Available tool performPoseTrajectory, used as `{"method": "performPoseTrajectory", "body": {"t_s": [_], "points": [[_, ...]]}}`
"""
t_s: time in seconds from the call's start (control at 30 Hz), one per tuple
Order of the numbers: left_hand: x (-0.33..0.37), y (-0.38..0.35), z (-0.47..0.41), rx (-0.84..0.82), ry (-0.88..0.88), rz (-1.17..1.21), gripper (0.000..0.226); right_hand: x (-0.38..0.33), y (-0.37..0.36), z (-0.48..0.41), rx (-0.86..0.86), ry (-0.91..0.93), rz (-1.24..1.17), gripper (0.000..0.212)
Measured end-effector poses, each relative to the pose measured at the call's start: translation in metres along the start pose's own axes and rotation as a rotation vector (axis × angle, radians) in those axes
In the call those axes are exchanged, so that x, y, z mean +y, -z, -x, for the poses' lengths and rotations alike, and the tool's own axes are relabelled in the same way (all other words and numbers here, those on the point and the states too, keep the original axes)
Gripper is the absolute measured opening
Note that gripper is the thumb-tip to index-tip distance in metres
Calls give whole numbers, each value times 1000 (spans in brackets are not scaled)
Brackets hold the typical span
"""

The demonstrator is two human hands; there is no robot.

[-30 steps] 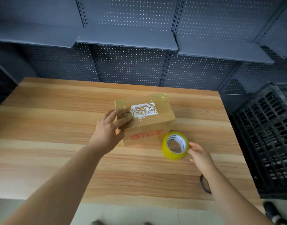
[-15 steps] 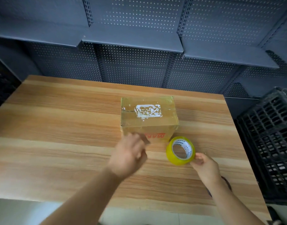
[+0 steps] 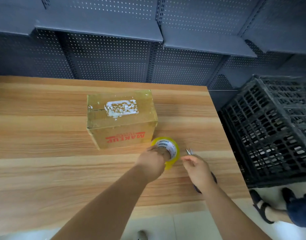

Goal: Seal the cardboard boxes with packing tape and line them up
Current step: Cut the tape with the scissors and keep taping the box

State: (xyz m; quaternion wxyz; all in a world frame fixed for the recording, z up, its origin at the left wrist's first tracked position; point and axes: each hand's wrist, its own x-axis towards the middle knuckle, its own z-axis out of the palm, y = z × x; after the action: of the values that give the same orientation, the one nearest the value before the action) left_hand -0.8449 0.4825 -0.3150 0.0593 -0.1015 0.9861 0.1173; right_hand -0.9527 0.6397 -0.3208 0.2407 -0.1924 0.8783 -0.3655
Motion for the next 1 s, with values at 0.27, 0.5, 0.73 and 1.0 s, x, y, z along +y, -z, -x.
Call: {"method": "performPoseTrajectory", "body": {"t_s": [0.27, 0.5, 0.73, 1.0], "points": [[-7, 59, 60, 30, 186, 688, 18, -56, 26, 12, -402, -59, -178, 13], [-32, 96, 120, 20, 313, 823, 32, -143, 6, 24, -533, 21, -177, 24], [-63, 113, 177, -38, 370, 901, 33, -194, -35, 36, -653, -68, -66, 8], [-83, 108, 210, 78, 434, 946, 9, -226, -81, 64, -454, 229, 122, 17]]}}
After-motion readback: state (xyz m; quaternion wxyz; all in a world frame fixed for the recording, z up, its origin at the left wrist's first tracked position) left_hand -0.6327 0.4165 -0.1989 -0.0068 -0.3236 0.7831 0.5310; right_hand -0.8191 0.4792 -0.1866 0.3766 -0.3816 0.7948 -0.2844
